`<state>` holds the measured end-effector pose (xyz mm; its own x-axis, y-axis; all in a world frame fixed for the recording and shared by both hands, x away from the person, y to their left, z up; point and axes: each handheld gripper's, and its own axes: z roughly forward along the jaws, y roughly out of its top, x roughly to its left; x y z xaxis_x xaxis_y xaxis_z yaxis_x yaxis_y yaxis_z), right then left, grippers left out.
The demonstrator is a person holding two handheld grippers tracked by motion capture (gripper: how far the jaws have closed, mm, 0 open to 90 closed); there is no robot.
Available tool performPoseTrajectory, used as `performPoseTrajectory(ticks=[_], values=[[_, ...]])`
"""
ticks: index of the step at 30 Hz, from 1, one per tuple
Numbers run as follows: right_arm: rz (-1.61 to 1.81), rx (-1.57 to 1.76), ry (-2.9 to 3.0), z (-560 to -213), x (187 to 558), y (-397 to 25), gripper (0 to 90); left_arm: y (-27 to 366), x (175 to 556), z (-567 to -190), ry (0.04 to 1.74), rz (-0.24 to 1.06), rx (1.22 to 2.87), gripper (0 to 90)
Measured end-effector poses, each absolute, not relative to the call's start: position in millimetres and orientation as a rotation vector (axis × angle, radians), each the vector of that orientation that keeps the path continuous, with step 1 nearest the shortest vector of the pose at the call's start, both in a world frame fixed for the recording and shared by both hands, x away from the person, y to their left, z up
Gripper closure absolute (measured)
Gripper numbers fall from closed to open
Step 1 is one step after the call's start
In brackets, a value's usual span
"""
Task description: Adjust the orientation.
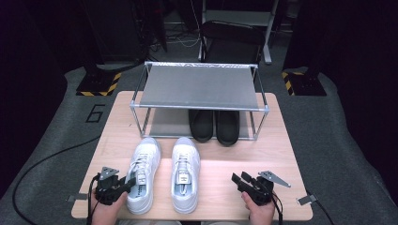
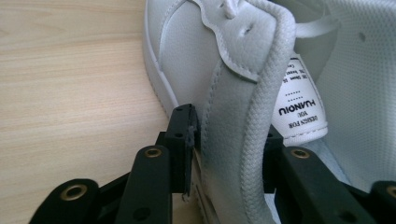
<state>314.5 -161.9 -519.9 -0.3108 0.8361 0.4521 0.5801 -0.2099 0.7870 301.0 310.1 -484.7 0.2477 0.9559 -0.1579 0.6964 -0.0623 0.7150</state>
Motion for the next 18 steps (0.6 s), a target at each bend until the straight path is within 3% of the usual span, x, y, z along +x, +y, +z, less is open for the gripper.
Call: performPoseTrajectory(ticks=[18], values=[[1.534, 1.705, 1.793, -522.6, 315.3, -163.5, 47.3, 318.2, 291.8, -490.7, 1.498, 0.529, 1.702, 78.4]])
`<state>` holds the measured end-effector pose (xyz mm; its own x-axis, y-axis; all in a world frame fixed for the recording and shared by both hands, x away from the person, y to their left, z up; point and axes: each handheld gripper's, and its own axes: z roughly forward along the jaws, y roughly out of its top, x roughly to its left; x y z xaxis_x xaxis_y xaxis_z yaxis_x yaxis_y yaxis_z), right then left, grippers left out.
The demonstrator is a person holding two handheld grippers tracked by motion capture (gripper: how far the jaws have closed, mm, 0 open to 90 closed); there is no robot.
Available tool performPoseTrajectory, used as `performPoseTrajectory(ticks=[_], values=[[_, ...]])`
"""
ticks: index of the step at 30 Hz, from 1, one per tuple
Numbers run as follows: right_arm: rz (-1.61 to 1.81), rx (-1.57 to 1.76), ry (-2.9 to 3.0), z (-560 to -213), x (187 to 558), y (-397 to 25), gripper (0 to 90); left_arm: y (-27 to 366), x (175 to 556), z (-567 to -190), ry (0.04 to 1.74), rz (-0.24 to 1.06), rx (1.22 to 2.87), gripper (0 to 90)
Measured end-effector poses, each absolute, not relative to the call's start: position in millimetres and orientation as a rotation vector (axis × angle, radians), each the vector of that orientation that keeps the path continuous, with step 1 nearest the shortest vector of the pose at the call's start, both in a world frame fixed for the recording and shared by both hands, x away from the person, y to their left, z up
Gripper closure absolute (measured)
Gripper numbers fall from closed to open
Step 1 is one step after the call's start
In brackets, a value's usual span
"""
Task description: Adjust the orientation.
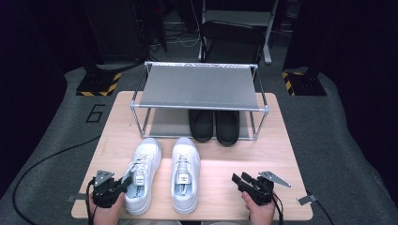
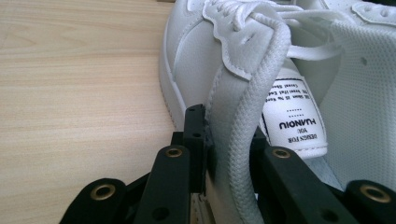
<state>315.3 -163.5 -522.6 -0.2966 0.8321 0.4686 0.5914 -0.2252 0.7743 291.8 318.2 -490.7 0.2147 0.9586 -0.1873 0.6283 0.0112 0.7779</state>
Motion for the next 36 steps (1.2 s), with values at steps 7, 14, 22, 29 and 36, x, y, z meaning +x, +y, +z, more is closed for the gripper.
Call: performPoseTrajectory(ticks=[7, 14, 22, 29, 36], values=[[1.538, 1.734, 1.791, -524, 316, -164, 47.2, 320, 291, -492, 1.491, 0.529, 1.673, 80.0], [1.547, 1.747, 1.783, -526, 317, -166, 47.1, 323, 290, -494, 1.482, 0.525, 1.641, 80.4], [1.55, 1.747, 1.774, -526, 317, -167, 46.9, 329, 290, -494, 1.485, 0.516, 1.62, 80.6], [1.555, 1.774, 1.765, -526, 316, -167, 46.9, 330, 289, -490, 1.473, 0.497, 1.614, 80.5], [1.56, 1.767, 1.76, -526, 316, -168, 46.9, 331, 289, -483, 1.459, 0.507, 1.601, 80.5]])
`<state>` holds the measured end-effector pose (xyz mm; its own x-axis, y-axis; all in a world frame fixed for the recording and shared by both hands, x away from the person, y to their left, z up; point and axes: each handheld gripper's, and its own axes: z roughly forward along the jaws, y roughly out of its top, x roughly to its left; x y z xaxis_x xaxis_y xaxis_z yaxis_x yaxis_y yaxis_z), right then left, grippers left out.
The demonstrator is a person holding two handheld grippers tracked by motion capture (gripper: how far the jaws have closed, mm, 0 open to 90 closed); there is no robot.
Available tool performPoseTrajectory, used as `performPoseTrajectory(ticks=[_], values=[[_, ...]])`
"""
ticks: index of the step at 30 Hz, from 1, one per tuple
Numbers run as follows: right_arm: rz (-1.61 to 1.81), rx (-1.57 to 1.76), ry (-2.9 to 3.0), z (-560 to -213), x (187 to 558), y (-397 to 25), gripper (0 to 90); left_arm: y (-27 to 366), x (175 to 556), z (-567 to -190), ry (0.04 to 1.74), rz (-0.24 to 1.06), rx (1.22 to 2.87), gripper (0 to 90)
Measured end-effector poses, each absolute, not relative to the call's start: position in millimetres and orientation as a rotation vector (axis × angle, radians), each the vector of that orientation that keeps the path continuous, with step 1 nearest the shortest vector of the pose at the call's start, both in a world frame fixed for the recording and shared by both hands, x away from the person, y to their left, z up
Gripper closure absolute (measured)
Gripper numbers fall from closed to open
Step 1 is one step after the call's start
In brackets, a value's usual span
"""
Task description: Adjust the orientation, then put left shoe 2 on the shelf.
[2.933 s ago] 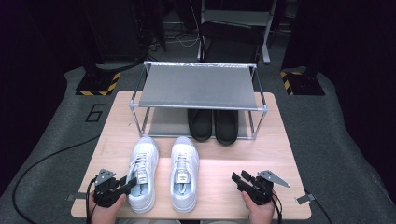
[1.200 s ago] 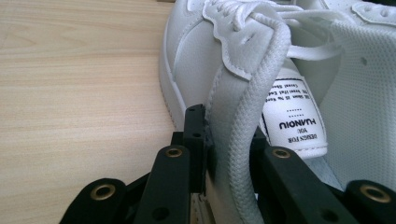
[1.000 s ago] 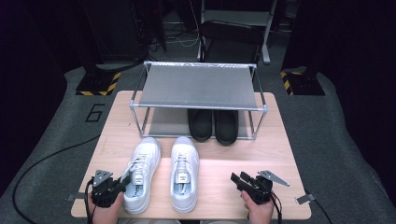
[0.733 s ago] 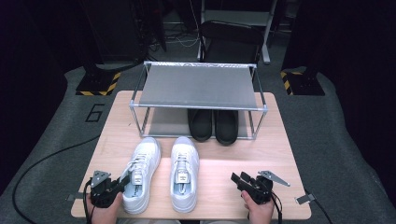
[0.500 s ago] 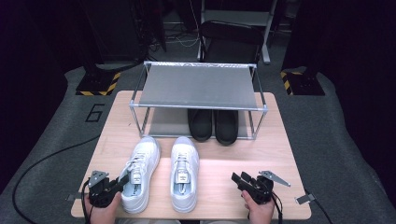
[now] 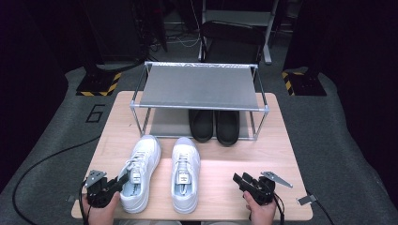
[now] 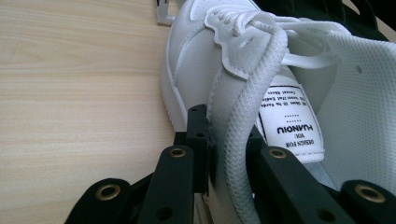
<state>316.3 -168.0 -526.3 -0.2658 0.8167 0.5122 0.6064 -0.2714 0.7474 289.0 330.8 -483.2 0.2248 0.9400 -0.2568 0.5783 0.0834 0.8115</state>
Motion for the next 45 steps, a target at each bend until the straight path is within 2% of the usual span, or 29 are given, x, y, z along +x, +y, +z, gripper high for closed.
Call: performPoseTrajectory(ticks=[28, 45], values=[[1.573, 1.823, 1.73, -528, 316, -173, 46.6, 331, 284, -458, 1.39, 0.565, 1.529, 80.6], [1.59, 1.836, 1.716, -529, 317, -175, 46.6, 332, 274, -440, 1.297, 0.646, 1.449, 80.5]])
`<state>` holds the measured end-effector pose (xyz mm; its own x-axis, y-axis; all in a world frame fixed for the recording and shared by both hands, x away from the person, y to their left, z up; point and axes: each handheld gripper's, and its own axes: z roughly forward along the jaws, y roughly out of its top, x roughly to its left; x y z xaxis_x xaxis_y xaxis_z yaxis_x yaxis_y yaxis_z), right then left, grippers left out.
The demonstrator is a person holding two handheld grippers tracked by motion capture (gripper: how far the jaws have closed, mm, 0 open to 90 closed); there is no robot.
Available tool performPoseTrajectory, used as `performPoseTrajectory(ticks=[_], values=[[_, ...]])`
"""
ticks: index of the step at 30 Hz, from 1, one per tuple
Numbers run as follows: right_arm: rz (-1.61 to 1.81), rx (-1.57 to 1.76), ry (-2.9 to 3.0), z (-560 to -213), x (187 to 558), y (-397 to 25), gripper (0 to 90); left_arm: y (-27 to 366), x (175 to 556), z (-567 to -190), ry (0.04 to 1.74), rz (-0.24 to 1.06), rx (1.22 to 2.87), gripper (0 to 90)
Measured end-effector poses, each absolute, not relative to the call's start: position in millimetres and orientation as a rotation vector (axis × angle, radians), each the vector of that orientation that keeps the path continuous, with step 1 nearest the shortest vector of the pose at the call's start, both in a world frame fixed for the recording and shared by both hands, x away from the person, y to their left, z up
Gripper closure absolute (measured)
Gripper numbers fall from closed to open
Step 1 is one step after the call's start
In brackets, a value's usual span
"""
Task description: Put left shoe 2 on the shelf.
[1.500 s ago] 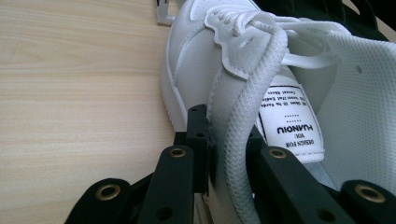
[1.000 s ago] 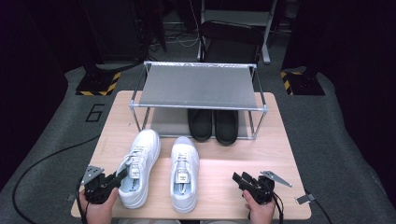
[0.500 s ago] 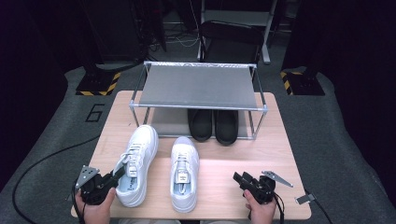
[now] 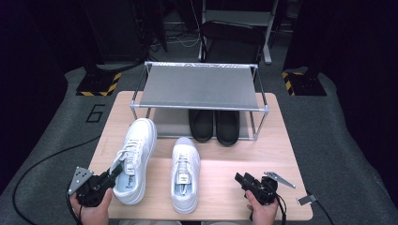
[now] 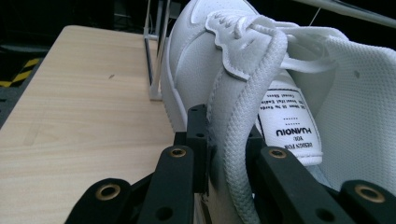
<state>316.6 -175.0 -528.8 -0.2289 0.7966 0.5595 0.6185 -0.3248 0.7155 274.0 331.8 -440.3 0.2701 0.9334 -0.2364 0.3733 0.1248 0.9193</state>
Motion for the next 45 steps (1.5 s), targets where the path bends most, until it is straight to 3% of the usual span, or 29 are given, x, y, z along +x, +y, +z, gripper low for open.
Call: performPoseTrajectory(ticks=[17, 45], values=[[1.6, 1.853, 1.705, -529, 316, -176, 46.5, 331, 277, -400, 1.185, 0.736, 1.377, 80.7], [1.63, 1.883, 1.677, -530, 319, -181, 46.5, 302, 326, -347, 1.074, 0.775, 1.371, 81.0]])
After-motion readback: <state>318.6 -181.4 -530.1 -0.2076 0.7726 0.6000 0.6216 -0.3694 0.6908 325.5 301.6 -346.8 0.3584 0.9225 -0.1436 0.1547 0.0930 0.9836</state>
